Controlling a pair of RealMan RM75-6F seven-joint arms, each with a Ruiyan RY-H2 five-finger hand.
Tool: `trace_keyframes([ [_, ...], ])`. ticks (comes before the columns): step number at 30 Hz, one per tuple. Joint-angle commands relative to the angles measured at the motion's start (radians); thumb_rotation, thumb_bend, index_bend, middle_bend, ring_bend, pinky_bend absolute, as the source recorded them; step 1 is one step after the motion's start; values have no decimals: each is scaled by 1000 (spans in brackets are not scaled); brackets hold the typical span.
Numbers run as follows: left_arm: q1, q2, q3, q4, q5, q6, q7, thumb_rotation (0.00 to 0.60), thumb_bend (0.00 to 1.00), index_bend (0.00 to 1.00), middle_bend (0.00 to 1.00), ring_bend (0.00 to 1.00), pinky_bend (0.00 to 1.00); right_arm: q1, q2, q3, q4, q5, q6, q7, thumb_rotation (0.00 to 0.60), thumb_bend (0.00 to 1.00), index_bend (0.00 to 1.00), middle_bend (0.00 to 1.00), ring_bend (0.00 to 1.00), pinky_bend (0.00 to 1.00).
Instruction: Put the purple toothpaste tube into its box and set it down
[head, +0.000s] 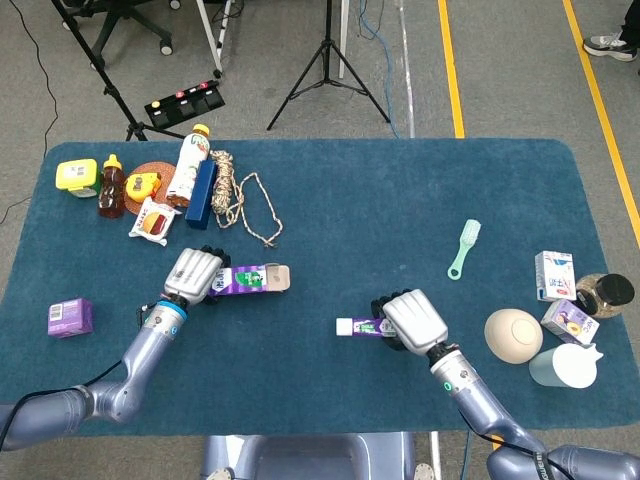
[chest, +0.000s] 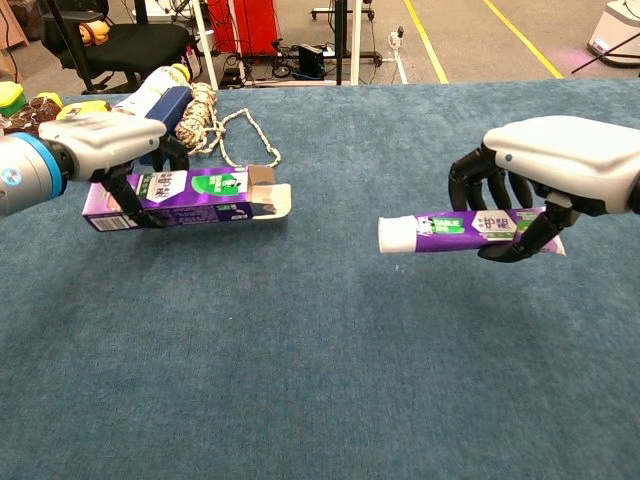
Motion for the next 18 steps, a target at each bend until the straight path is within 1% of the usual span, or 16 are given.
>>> trace_keyframes([
  [1,-31,53,-10,-60,25,-29,-1,600,226,439,337,290,525,15,14,15,-66,13,-3,-53,600,476,488,553,563,559],
  [6,-79,77,-11,-107,22,-49,65,600,225,439,337,290,523,27,11,38,-129,67,11,-140,600,476,488,553,563,560],
  [12,-123,64,-6,-149,-2,-44,138,600,227,438,337,290,522,46,1,69,-181,146,31,-220,600,476,488,553,565,565],
  [18,-138,40,2,-170,-14,-29,150,600,228,439,337,290,522,65,7,92,-212,193,48,-262,600,477,491,553,569,570],
])
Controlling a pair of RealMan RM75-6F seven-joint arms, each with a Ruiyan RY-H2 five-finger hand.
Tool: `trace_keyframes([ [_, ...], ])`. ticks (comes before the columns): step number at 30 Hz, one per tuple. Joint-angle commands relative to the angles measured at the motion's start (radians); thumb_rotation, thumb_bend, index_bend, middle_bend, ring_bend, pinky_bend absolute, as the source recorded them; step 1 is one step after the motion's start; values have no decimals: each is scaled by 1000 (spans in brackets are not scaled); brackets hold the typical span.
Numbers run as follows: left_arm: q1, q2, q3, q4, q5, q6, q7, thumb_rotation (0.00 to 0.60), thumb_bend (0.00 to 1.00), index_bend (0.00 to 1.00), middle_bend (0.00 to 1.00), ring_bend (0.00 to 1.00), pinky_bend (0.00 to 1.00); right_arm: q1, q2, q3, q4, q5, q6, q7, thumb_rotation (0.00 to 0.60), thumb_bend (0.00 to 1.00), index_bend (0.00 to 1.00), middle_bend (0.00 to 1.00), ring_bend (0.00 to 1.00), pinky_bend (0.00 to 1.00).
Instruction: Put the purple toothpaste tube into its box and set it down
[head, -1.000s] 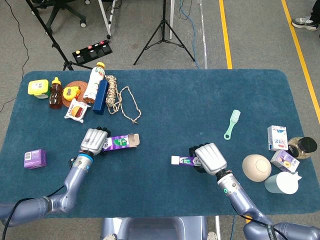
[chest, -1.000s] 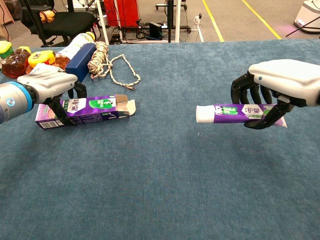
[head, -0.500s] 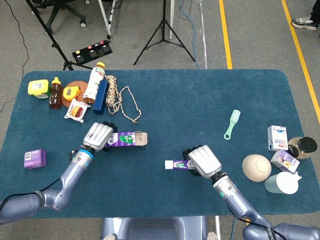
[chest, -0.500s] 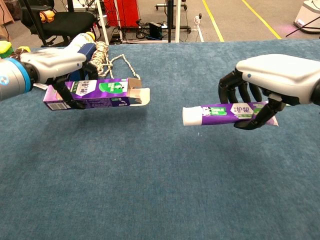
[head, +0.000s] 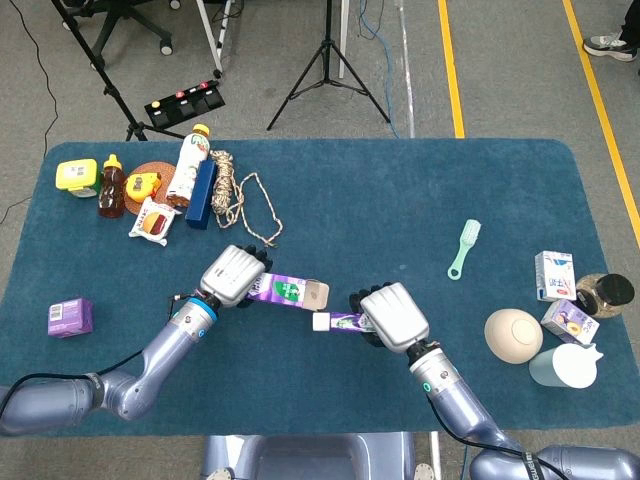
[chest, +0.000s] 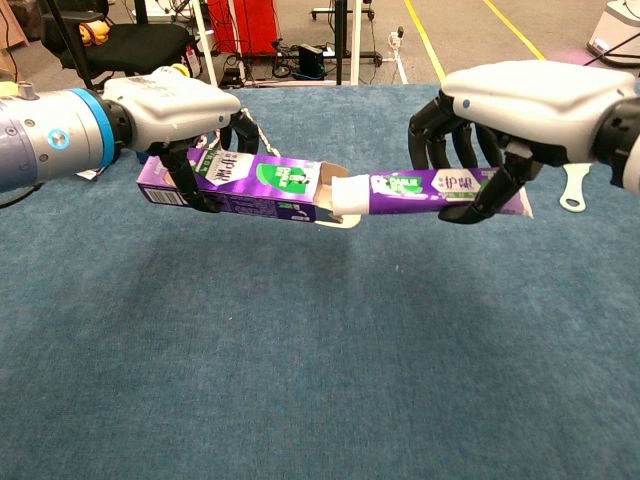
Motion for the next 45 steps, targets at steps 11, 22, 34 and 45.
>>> trace_keyframes([
  [11,6,-14,18,16,27,4,-97,600,229,439,337,291,521,44,9,21,-24,79,14,-49,600,477,491,553,570,571],
  [22,21,5,27,33,85,-15,-223,600,229,439,337,290,521,74,-2,22,-8,122,37,-92,600,479,492,553,570,572],
  [34,28,25,24,27,126,-24,-313,600,228,439,337,290,521,99,-10,13,7,158,61,-137,600,480,492,554,570,571],
  [45,22,14,20,50,146,-45,-371,600,229,439,337,290,522,128,-40,7,11,197,91,-201,600,481,492,554,571,573],
])
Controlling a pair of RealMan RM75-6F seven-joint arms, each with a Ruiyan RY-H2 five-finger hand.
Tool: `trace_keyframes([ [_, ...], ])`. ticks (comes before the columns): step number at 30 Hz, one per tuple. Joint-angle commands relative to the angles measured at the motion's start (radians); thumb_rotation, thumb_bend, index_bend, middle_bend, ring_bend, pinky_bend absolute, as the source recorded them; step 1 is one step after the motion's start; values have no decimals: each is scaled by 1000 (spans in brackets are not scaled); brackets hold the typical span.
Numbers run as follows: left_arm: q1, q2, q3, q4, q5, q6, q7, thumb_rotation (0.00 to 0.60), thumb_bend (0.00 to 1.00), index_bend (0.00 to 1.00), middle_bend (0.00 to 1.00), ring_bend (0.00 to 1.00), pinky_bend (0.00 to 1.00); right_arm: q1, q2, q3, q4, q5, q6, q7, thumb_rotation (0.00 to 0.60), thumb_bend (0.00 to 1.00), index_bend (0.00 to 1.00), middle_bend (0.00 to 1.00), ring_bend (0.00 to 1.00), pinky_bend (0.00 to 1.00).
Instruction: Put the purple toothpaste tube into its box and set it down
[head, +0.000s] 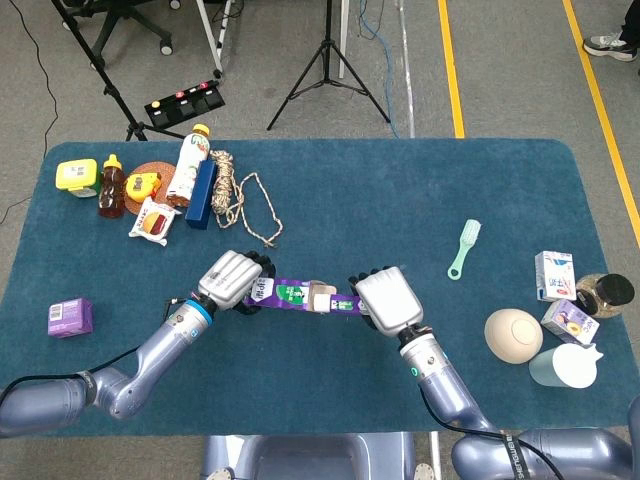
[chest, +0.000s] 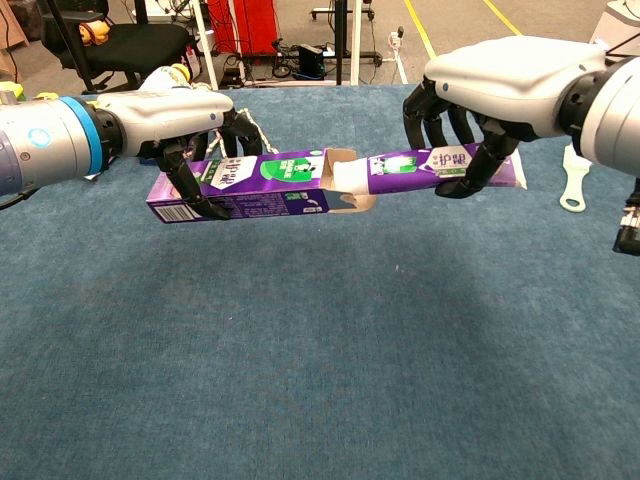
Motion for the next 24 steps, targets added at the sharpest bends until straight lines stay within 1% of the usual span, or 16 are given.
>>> trace_keyframes([
  [1,-3,-1,1,-1,3,-3,1,600,229,439,337,290,522,10,-7,2,-1,17,11,-22,600,481,492,554,571,573],
  [11,-14,-16,3,-10,-9,-6,26,600,229,439,337,290,521,27,-13,7,-17,54,38,-62,600,481,492,554,571,575],
  [24,-27,-33,-22,-26,-41,2,22,600,230,439,337,290,521,46,-23,-7,-37,76,73,-106,600,482,492,554,570,577],
])
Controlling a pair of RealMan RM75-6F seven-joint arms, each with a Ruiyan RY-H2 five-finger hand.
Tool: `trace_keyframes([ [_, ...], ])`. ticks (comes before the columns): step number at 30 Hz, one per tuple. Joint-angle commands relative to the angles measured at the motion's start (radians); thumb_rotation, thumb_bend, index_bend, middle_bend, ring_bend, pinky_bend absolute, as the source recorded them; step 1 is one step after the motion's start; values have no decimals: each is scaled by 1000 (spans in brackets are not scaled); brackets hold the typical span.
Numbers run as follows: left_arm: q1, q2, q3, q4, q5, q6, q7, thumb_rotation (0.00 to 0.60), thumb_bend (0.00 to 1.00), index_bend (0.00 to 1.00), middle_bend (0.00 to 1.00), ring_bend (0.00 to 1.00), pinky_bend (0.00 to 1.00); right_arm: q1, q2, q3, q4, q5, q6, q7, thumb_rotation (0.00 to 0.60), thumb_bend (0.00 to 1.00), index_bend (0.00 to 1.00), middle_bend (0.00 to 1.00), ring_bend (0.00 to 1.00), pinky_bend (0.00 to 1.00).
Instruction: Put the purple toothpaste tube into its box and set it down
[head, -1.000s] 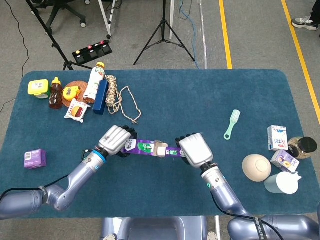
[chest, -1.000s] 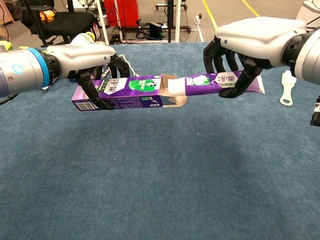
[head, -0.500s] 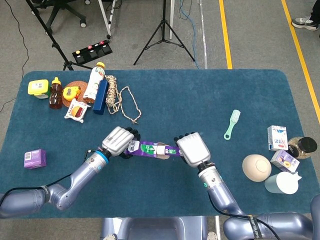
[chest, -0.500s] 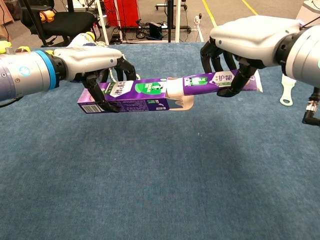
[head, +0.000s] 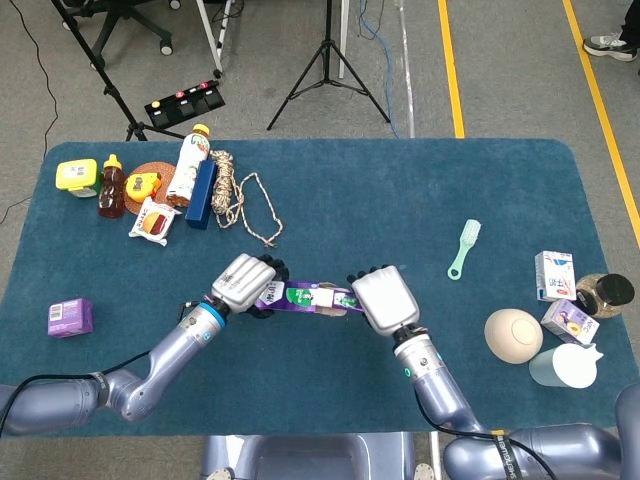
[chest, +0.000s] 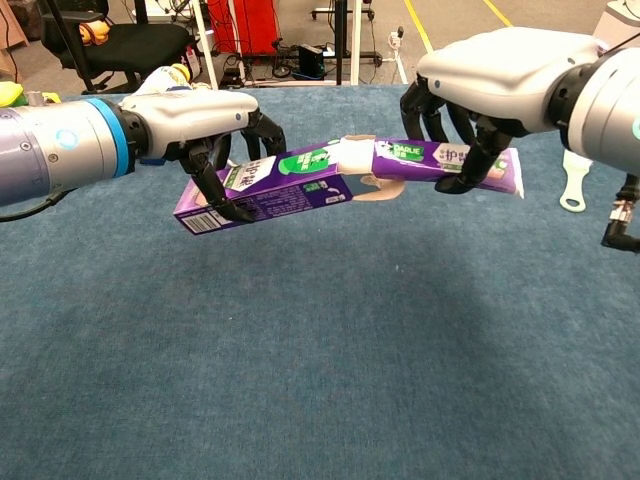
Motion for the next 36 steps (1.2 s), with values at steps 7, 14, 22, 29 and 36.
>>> trace_keyframes([
  [7,-18,3,-7,-6,-43,-12,29,600,231,439,337,290,521,13,-10,-5,-9,7,19,-25,600,481,492,554,571,578],
  [14,-53,0,-19,-18,-134,-27,93,600,230,439,337,290,521,21,-19,-13,-12,8,37,-56,600,483,492,554,571,582],
  [22,-94,1,-23,-43,-226,-15,178,600,230,439,337,291,522,33,-33,-23,13,19,42,-86,600,484,493,556,572,587],
  [29,-127,18,-10,-82,-298,14,270,600,232,438,337,290,521,41,-41,-28,34,24,46,-109,600,483,493,556,572,591],
  [36,-160,12,-6,-108,-373,45,340,600,232,439,337,290,522,52,-47,-47,37,7,65,-166,600,487,493,557,573,602],
])
